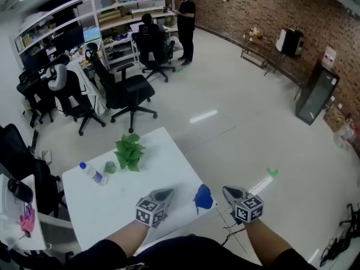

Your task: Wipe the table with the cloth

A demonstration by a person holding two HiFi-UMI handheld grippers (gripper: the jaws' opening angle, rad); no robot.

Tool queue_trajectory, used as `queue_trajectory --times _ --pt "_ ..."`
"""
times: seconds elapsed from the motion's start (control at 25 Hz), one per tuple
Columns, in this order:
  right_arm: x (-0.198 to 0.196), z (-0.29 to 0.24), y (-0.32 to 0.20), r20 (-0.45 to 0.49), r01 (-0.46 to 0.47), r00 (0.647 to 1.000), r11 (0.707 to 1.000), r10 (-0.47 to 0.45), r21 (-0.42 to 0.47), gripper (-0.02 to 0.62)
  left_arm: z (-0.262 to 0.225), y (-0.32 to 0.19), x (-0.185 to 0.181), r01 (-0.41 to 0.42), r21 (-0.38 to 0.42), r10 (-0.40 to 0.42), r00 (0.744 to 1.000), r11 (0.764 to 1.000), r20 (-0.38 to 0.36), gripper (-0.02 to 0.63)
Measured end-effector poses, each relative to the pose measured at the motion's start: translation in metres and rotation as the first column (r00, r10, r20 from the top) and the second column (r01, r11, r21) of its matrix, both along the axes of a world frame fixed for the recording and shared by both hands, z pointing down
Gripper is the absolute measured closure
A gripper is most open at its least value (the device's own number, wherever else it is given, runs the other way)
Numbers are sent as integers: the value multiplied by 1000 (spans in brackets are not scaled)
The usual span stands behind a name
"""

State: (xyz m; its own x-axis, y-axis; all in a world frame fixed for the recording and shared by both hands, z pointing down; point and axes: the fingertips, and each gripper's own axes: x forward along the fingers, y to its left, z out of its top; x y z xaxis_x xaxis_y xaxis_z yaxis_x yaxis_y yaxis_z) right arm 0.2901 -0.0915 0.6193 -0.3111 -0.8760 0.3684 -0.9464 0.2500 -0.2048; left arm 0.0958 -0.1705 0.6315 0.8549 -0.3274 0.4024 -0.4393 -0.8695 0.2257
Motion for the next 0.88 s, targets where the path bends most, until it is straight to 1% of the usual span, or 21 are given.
queue_trajectory --times 0.08,0.12,0.16,0.2,0.24,0.32,0.4,0.48,0.6,0.64,0.68,0.8,0.88 --pt "23 5 11 6 -15 1000 1000 15 -9 583 10 9 37 -68 7 68 997 998 39 606" --pt "34 7 17 11 -23 1000 1000 23 -14 583 16 16 55 -115 15 113 991 993 68 606" --pt "45 8 23 15 -31 999 999 31 -19 583 23 24 73 -170 25 167 980 985 106 587" --pt "56 9 28 18 -38 999 999 38 -23 583 30 33 90 -232 36 224 963 972 150 566" --pt "68 10 33 20 -45 999 999 46 -28 583 38 42 107 -295 46 281 939 954 199 541" --pt "90 12 42 25 -60 998 998 61 -36 583 57 57 134 -409 61 375 878 910 299 476" --pt "109 19 52 32 -75 997 996 77 -45 583 78 67 151 -492 64 433 814 868 387 427" --pt "125 25 63 39 -92 995 994 94 -54 583 99 72 161 -543 40 467 756 839 459 358" --pt "142 33 79 48 -116 992 991 120 -72 583 125 76 166 -598 9 495 672 801 551 327" --pt "146 35 84 51 -123 991 989 128 -78 583 132 75 166 -605 3 494 652 796 575 314" --pt "150 38 89 53 -130 989 988 135 -84 583 139 72 167 -603 -5 487 641 798 594 313" --pt "160 43 103 56 -146 987 984 152 -100 583 152 65 169 -572 -20 450 623 820 640 322" --pt "164 45 109 58 -152 986 983 158 -104 583 156 63 170 -567 -10 428 610 823 667 350"
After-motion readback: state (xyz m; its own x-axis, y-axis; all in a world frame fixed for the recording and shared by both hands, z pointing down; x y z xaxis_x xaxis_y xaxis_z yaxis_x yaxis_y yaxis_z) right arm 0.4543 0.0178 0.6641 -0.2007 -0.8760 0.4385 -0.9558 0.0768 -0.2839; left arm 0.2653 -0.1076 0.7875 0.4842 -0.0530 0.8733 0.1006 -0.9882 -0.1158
